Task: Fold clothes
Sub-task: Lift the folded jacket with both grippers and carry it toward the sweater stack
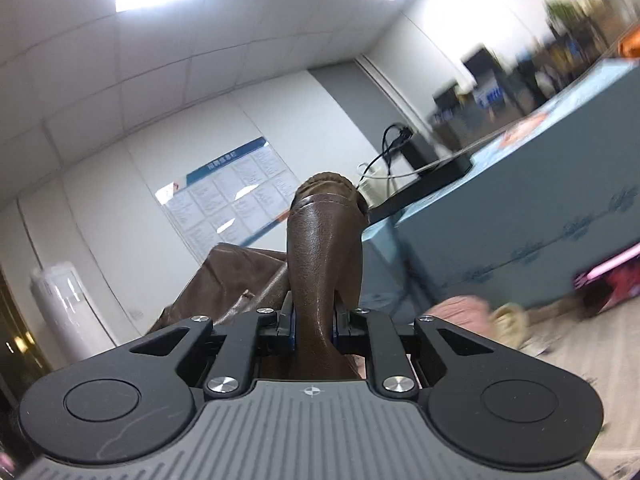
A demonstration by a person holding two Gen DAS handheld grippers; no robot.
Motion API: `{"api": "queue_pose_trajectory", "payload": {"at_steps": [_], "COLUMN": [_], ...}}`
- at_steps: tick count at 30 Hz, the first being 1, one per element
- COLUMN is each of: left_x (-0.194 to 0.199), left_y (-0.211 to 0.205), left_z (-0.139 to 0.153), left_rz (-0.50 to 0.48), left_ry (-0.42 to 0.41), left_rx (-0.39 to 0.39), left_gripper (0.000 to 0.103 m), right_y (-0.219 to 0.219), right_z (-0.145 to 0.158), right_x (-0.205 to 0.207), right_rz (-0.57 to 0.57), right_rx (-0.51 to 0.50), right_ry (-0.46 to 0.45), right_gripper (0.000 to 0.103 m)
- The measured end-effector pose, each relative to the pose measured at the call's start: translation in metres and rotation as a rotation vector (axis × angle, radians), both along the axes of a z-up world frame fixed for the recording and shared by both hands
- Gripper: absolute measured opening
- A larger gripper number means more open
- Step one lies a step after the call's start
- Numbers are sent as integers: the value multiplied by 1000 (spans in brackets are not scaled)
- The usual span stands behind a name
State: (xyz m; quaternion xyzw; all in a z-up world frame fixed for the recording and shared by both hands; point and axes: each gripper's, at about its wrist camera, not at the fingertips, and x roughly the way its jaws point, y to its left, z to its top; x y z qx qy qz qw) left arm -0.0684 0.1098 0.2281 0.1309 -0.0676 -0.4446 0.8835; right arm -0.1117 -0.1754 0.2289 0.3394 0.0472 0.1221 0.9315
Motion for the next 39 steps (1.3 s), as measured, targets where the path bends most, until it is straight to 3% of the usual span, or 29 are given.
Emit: {"api": "queue_pose_trajectory", "payload": {"at_steps": [5, 7, 11, 21, 27, 34, 39], "left_x": [6, 15, 44, 137, 185, 227, 249], "left_y": [17, 20, 19, -11, -18, -10, -1], "left_z": [39, 37, 13, -71, -116, -170, -192], "left_rz": [63, 82, 106, 128, 175, 282, 365], "left_ry": [-6, 15, 85, 311, 438, 580, 670], "left_rx": [-33, -48, -78, -106, -175, -276, -316], "left_gripper": [20, 20, 20, 20, 20, 20, 25], "right_y": [16, 24, 31, -5, -25, -35, -42], "right_z": [44, 56, 49, -46, -96, -135, -162], "right_x": [25, 36, 75, 167, 218, 256, 282], "right_rz": [27, 32, 42, 41, 74, 19, -22], "right_rx": [-1, -26, -59, 12, -3, -144, -231], "right_ry": [-19, -27, 19, 162, 225, 307, 368], "right_gripper": [14, 14, 14, 14, 14, 14, 23]}}
